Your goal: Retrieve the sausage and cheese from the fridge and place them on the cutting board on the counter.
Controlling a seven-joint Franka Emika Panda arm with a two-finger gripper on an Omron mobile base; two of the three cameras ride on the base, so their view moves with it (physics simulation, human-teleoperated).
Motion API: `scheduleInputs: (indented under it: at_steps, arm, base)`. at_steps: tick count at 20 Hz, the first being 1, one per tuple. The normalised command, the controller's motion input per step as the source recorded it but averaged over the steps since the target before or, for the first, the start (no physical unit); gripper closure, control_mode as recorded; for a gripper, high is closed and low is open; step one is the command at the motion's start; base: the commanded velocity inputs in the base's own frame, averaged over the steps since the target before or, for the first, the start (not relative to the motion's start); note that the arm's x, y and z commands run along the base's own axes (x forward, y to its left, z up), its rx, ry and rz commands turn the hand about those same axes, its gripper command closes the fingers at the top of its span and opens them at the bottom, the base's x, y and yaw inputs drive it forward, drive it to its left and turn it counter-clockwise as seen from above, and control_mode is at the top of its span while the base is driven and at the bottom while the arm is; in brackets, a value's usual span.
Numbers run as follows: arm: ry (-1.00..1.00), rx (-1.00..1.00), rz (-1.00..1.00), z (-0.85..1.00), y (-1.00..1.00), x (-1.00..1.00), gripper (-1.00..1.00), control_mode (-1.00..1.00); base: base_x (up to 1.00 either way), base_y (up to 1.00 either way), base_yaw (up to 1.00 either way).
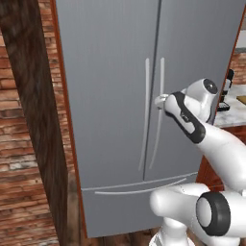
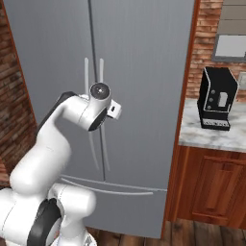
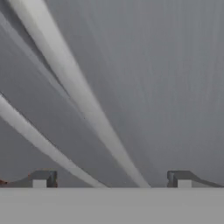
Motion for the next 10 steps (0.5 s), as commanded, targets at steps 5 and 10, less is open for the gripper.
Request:
scheduleInputs:
  at_steps: [5, 10]
  arm:
    - [0.0, 0.0, -0.08, -0.36, 0.0, 0.77, -1.0, -1.0]
    - [0.0, 0.01, -0.01, -0.36, 0.0, 0.79, -1.0, -1.0]
  base:
    - [0.0, 0.0, 0.0]
    - [0.0, 0.0, 0.0]
